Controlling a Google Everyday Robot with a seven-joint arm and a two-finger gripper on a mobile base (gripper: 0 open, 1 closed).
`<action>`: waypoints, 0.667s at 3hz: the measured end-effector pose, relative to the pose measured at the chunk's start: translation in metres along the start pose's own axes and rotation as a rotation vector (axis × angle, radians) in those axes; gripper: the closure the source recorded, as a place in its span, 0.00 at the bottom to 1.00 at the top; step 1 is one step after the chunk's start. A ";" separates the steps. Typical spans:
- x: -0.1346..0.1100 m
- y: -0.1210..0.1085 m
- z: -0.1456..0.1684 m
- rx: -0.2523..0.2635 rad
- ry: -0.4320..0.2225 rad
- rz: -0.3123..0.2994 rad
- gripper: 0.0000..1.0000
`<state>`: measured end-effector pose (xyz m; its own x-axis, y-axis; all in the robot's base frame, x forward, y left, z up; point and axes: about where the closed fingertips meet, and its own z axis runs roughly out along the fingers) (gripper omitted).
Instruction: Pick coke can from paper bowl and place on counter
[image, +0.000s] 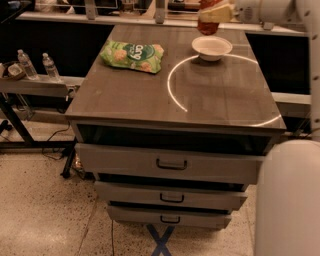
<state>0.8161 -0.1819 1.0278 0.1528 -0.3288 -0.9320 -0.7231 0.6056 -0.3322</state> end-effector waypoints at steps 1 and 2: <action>0.010 0.032 -0.025 -0.087 0.039 0.077 1.00; 0.050 0.091 -0.040 -0.218 0.120 0.194 1.00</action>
Offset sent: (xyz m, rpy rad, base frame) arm -0.1401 0.0160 -0.1159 0.0147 0.4297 0.1655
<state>0.7309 -0.1722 0.9563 -0.0734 -0.3130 -0.9469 -0.8603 0.5002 -0.0987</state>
